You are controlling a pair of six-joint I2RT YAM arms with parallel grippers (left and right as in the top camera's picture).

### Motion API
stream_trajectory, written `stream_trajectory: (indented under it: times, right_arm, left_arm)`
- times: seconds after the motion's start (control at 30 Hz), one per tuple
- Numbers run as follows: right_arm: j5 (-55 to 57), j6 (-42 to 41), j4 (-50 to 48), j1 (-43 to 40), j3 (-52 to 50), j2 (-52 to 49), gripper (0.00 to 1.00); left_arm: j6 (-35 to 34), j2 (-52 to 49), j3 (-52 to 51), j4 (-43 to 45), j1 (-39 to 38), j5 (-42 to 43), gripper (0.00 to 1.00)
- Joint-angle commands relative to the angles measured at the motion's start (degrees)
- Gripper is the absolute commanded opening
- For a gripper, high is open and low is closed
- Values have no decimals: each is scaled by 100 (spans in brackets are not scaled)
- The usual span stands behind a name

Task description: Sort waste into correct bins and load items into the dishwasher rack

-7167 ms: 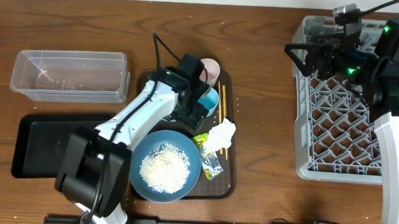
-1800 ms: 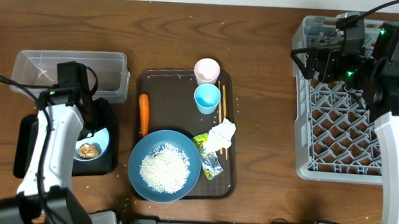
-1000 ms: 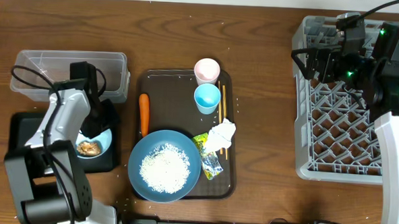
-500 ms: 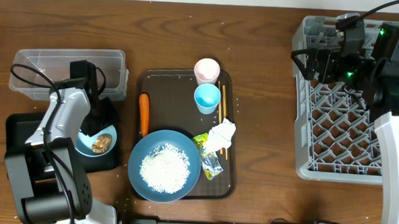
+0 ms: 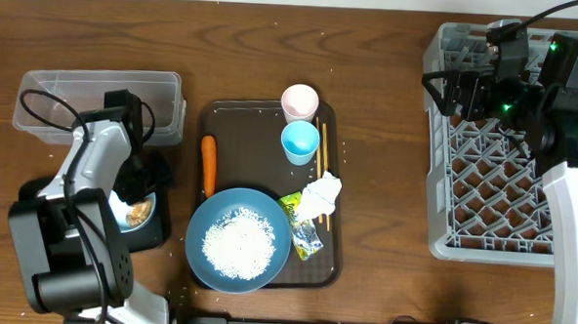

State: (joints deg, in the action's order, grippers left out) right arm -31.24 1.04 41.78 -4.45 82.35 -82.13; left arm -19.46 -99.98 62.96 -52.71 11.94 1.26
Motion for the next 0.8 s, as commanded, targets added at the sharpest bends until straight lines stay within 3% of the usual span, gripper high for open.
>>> stream_trajectory:
  times: [0.0, 0.37, 0.5, 0.77]
  right_arm:
    - [0, -13, 9, 46, 118, -52, 86]
    - [0, -13, 9, 46, 118, -52, 86]
    - [2, -13, 24, 46, 118, -52, 86]
    - [107, -13, 28, 46, 118, -52, 86]
  left_arm:
    - [76, -17, 190, -42, 37, -90, 49]
    - [59, 319, 704, -348, 37, -149, 49]
    - [-407, 466, 702, -402, 83, -588, 49]
    - [-487, 446, 306, -70, 249, -603, 49]
